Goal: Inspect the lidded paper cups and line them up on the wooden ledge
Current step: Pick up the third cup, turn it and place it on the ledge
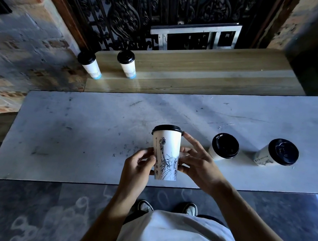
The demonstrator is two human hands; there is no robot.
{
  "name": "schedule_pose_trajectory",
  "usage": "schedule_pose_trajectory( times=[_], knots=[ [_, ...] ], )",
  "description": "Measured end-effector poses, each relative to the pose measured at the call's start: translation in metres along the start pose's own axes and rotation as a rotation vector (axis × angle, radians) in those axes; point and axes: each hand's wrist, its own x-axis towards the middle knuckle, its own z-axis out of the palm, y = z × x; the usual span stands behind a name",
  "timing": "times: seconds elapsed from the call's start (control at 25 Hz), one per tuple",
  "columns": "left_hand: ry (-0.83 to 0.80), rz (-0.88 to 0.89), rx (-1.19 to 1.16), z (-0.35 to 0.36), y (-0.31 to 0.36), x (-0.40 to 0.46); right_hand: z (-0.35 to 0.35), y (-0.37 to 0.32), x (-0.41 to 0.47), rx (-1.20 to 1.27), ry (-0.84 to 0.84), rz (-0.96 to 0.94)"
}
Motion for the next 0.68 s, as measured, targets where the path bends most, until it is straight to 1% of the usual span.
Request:
schedule_pose_trajectory(
  times=[0.36, 0.48, 0.6, 0.68],
  knots=[
    [0.046, 0.044, 0.056, -0.004, -0.006, 0.003, 0.002, 0.006, 0.003, -0.030, 0.046, 0.024],
    [0.042, 0.003, 0.038, -0.006, -0.006, 0.003, 0.005, 0.007, 0.004, -0.052, 0.029, 0.033],
    [0.020, -0.019, 0.029, -0.007, -0.009, 0.004, 0.007, 0.008, 0.004, -0.160, -0.018, 0.039],
    [0.018, -0.018, 0.032, -0.012, -0.012, 0.007, 0.009, 0.011, 0.007, -0.262, 0.017, 0.074]
  ],
)
